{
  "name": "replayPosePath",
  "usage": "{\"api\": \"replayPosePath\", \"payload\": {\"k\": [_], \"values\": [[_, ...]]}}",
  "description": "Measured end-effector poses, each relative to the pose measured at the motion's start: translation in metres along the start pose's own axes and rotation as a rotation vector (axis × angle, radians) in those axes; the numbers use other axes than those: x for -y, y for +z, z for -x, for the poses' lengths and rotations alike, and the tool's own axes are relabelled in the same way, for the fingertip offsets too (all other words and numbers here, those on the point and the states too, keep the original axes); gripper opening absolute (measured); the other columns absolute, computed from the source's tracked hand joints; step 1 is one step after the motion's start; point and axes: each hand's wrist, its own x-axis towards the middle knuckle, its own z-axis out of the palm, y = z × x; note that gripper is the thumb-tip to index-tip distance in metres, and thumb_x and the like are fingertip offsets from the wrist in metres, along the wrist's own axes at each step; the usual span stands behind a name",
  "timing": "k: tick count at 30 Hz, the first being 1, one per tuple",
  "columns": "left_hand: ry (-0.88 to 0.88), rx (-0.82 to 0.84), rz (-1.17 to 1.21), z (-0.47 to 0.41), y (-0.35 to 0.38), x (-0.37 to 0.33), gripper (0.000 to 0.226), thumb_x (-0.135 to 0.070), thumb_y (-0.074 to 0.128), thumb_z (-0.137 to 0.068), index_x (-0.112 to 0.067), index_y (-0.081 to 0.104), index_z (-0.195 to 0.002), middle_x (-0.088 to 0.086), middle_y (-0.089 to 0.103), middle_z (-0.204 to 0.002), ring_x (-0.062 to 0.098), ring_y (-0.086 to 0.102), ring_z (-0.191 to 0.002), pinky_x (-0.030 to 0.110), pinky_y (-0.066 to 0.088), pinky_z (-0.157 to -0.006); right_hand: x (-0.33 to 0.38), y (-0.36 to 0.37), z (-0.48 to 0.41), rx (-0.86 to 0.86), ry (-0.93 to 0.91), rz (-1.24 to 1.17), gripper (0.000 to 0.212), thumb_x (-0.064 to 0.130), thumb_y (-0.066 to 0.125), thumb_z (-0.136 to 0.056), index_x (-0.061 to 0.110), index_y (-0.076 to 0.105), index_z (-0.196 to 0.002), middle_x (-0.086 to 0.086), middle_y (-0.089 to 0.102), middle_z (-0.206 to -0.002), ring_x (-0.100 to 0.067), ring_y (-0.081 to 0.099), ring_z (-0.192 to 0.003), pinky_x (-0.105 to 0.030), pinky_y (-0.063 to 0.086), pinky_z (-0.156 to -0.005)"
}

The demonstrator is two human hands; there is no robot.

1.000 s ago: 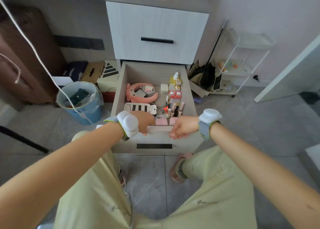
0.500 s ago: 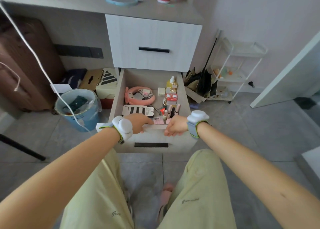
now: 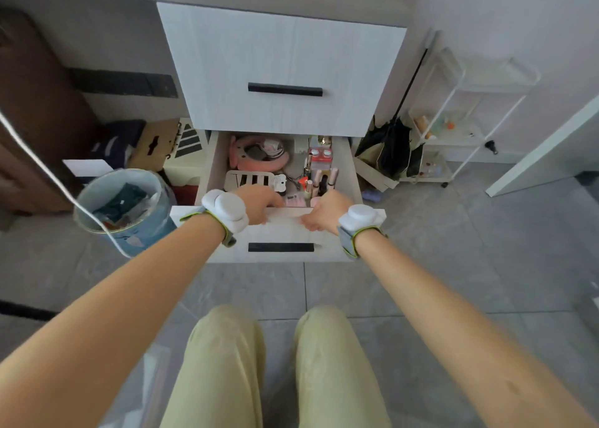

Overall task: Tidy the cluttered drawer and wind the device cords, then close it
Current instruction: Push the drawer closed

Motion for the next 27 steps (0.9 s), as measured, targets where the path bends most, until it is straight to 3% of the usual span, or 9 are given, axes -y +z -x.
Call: {"api": "replayPosePath", "payload": {"k": [2,5,9,13,17,20,22,23,27], "values": [[0.01,0.013,0.02,-0.021,-0.013,0.012,0.043,-0.005,0.06,-0.085,-0.019,0.056,-0.125,0.0,0.061,-0.119,0.021,0.056,-0.107,0.026,0.041,-0.081,0.001,-0.007,-0.027,0.018,0.002,-0.019,0.034,0.037,0.068,-0.075,0.004,0.075,-0.071,-0.003,0.074,-0.069,-0.02,0.072,-0.073,-0.034,0.058,-0.078],[-0.024,0.008,0.063,-0.047,-0.024,0.03,0.045,-0.001,0.053,-0.087,-0.022,0.056,-0.127,-0.002,0.061,-0.117,0.02,0.058,-0.105,0.026,0.044,-0.086,0.005,-0.021,-0.066,0.041,0.028,0.032,0.034,0.04,0.067,-0.074,0.008,0.076,-0.069,-0.003,0.073,-0.068,-0.019,0.071,-0.07,-0.032,0.058,-0.073],[-0.112,-0.005,0.099,-0.067,-0.031,0.038,0.05,0.001,0.045,-0.091,-0.023,0.048,-0.135,0.004,0.058,-0.127,0.025,0.057,-0.113,0.036,0.045,-0.098,0.008,-0.032,-0.091,0.057,0.061,-0.02,0.034,0.038,0.069,-0.073,0.006,0.072,-0.082,0.004,0.068,-0.06,-0.01,0.064,-0.06,-0.021,0.047,-0.054],[-0.177,-0.177,0.308,-0.068,-0.026,0.045,0.035,-0.003,0.041,-0.094,-0.013,0.06,-0.121,0.01,0.063,-0.116,0.028,0.057,-0.106,0.034,0.043,-0.089,0.021,-0.048,-0.106,0.167,0.118,-0.036,0.032,0.035,0.069,-0.077,0.004,0.076,-0.076,-0.003,0.072,-0.071,-0.02,0.069,-0.073,-0.025,0.053,-0.068],[-0.176,-0.287,0.429,-0.061,-0.029,0.046,0.041,0.001,0.038,-0.094,-0.012,0.059,-0.126,0.005,0.053,-0.136,0.027,0.05,-0.124,0.03,0.036,-0.102,0.031,-0.061,-0.125,0.267,0.193,-0.048,0.036,0.035,0.071,-0.075,0.001,0.074,-0.086,-0.007,0.075,-0.086,-0.019,0.071,-0.085,-0.033,0.057,-0.084],[-0.209,-0.458,0.527,-0.048,-0.03,0.039,0.028,-0.002,0.045,-0.093,-0.012,0.067,-0.109,0.002,0.061,-0.121,0.02,0.058,-0.106,0.021,0.042,-0.087,0.038,-0.067,-0.131,0.254,0.231,-0.03,0.029,0.032,0.072,-0.075,0.007,0.062,-0.067,-0.001,0.07,-0.078,-0.016,0.059,-0.065,-0.024,0.048,-0.061],[-0.372,-0.382,0.676,-0.048,-0.029,0.038,0.025,-0.009,0.045,-0.096,-0.013,0.065,-0.11,0.001,0.063,-0.114,0.017,0.058,-0.102,0.018,0.038,-0.082,0.042,-0.07,-0.131,0.189,0.265,-0.014,0.035,0.032,0.073,-0.073,0.01,0.049,-0.06,-0.001,0.052,-0.062,-0.017,0.046,-0.056,-0.023,0.035,-0.049],[-0.458,-0.307,0.751,-0.05,-0.029,0.039,0.028,-0.011,0.043,-0.096,-0.013,0.063,-0.115,0.003,0.062,-0.118,0.019,0.057,-0.106,0.019,0.038,-0.084,0.043,-0.07,-0.132,0.158,0.275,-0.019,0.034,0.033,0.073,-0.074,0.009,0.051,-0.062,-0.002,0.049,-0.062,-0.018,0.047,-0.057,-0.023,0.035,-0.047],[-0.475,-0.122,0.724,-0.062,-0.034,0.051,0.045,-0.011,0.043,-0.096,-0.01,0.038,-0.14,0.009,0.045,-0.14,0.025,0.046,-0.127,0.031,0.036,-0.105,0.048,-0.072,-0.141,0.105,0.308,-0.062,0.037,0.037,0.071,-0.076,0.003,0.068,-0.091,-0.006,0.061,-0.08,-0.021,0.06,-0.074,-0.027,0.05,-0.067]]}}
